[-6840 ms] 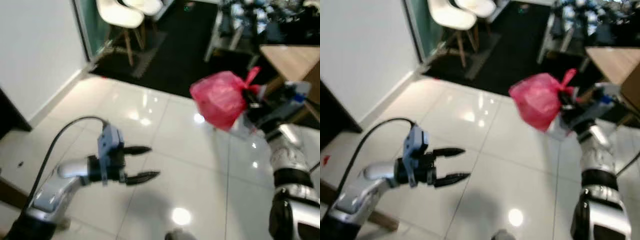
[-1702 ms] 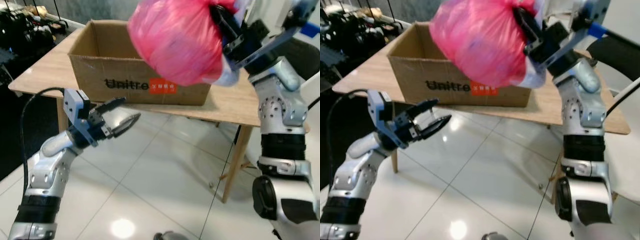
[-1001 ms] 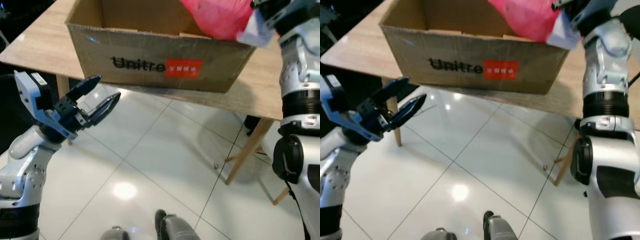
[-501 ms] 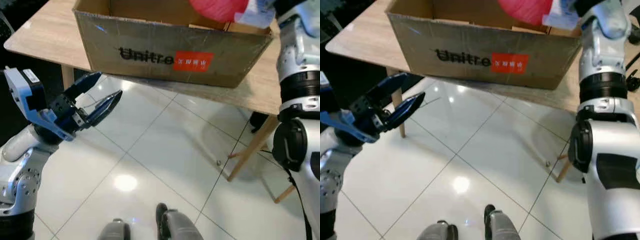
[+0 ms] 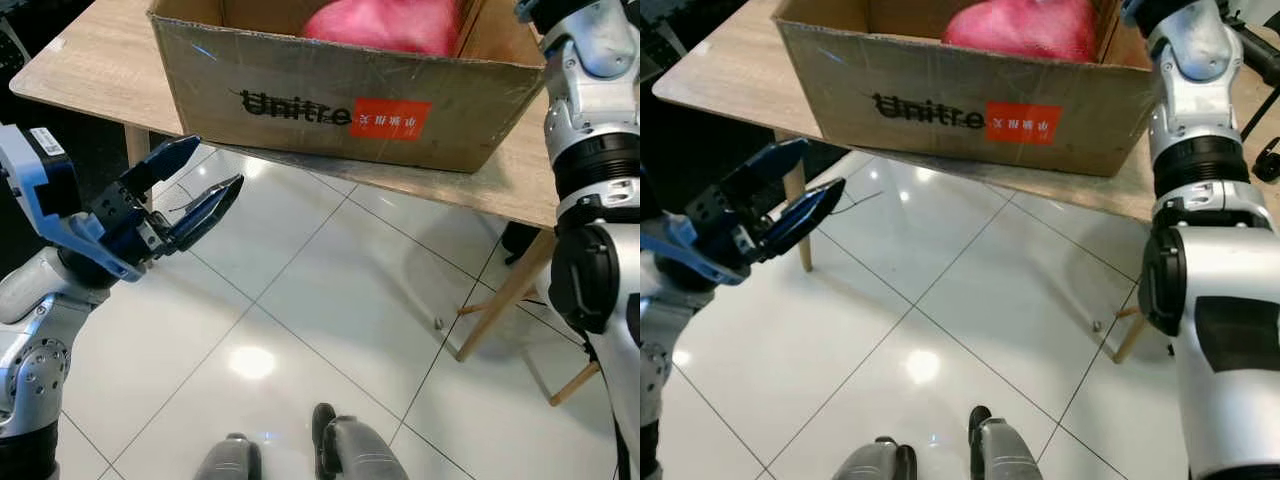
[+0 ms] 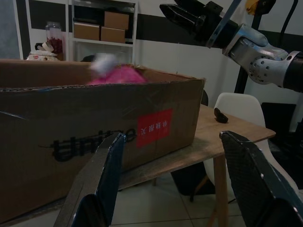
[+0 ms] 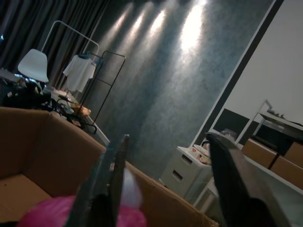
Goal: Picking trash to rubbish bin
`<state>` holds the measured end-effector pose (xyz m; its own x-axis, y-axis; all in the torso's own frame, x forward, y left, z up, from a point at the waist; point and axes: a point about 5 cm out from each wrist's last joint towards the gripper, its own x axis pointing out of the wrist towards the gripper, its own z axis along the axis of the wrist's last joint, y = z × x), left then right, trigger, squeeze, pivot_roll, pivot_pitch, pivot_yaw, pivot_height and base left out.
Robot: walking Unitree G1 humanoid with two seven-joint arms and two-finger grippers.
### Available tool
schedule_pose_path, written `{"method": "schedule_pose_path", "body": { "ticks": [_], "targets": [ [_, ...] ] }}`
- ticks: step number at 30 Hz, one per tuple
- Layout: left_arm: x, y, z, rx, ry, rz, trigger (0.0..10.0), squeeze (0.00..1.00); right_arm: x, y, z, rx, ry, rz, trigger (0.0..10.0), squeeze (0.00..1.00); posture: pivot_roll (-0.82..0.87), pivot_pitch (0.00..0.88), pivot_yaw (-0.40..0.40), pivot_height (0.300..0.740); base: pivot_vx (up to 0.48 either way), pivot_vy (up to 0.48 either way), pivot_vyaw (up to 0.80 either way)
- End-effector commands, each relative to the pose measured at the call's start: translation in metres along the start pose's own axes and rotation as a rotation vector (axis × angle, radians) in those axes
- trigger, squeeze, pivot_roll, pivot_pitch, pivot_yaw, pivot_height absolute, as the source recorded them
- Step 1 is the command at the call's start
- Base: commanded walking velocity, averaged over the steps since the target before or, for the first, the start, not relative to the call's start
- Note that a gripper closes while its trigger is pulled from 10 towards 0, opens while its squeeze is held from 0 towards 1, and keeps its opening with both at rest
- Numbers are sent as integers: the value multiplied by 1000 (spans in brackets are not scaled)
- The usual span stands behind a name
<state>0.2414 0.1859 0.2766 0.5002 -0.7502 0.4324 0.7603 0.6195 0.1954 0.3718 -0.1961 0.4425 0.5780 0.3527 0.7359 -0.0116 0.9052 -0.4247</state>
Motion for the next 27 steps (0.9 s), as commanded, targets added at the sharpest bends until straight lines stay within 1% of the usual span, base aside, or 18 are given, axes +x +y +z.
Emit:
{"method": "schedule_pose_path", "body": {
  "ticks": [1, 3, 4, 5, 6, 7, 8, 10, 13, 14, 16, 17, 18, 19, 22, 24, 25, 27],
  "targets": [
    [2, -3, 1, 3, 18, -25, 10000, 0, 3, -6, 9, 27, -57, -12, 10000, 1000, 80, 289, -37, 740, 0, 0, 0],
    [4, -5, 0, -2, 6, -31, 10000, 0, 7, -1, 19, 179, -144, 64, 10000, 1000, 76, 277, -40, 740, 0, 0, 0],
    [4, -6, 1, -7, -4, -39, 10000, 0, 8, 6, 23, 264, -193, 149, 10000, 529, 70, 264, -42, 740, 0, 0, 0],
    [5, -6, 1, -9, -11, -44, 10000, 0, 7, 11, 26, 317, -230, 210, 10000, 529, 70, 264, -42, 740, 0, 0, 0],
    [5, -6, 0, -11, -14, -47, 10000, 0, 7, 13, 27, 341, -244, 243, 10000, 0, 69, 260, -43, 740, 0, 0, 0],
    [5, -6, 0, -11, -14, -47, 10000, 0, 7, 13, 27, 341, -244, 243, 10000, 0, 69, 260, -43, 740, 0, 0, 0],
    [7, -7, -1, -15, -20, -53, 10000, 0, 5, 17, 29, 395, -271, 291, 10000, 0, 61, 247, -47, 740, 0, 0, 0],
    [9, -8, -2, -25, -29, -76, 10000, 0, -1, 28, 33, 461, -315, 369, 10000, 0, 59, 234, -48, 740, 0, 0, 0],
    [11, -13, -7, -49, -21, -153, 10000, 0, -24, 55, 40, 585, -373, 555, 10000, 0, 52, 194, -41, 740, 0, 0, 0],
    [12, -14, -9, -59, -16, -184, 10000, 0, -36, 69, 41, 648, -376, 630, 10000, 0, 49, 179, -35, 740, 0, 0, 0],
    [12, -14, -9, -59, -16, -184, 10000, 0, -36, 69, 41, 648, -376, 630, 10000, 0, 49, 179, -35, 740, 0, 0, 0],
    [12, -13, -11, -67, -12, -204, 10000, 0, -47, 82, 39, 677, -362, 692, 10000, 0, 47, 163, -28, 740, 0, 0, 0],
    [12, -13, -11, -67, -12, -204, 10000, 0, -47, 82, 39, 677, -362, 692, 10000, 0, 47, 163, -28, 740, 0, 0, 0],
    [11, -12, -13, -76, -7, -220, 10000, 0, -61, 97, 32, 706, -323, 753, 10000, 0, 46, 150, -24, 740, 0, 0, 0],
    [10, -10, -15, -80, 0, -225, 10000, 0, -71, 105, 25, 737, -294, 791, 10000, 0, 44, 136, -19, 740, 0, 0, 0],
    [9, -7, -22, -90, 23, -230, 10000, 0, -91, 125, 5, 782, -186, 838, 10000, 0, 43, 115, -12, 740, 0, 0, 0],
    [7, -5, -26, -101, 31, -231, 10000, 0, -104, 138, -8, 811, -120, 843, 10000, 0, 43, 103, -9, 740, 0, 0, 0],
    [5, -3, -33, -122, 46, -231, 10000, 0, -121, 156, -22, 853, -25, 832, 10000, 0, 43, 95, -6, 740, 0, 0, 0]
  ]
}}
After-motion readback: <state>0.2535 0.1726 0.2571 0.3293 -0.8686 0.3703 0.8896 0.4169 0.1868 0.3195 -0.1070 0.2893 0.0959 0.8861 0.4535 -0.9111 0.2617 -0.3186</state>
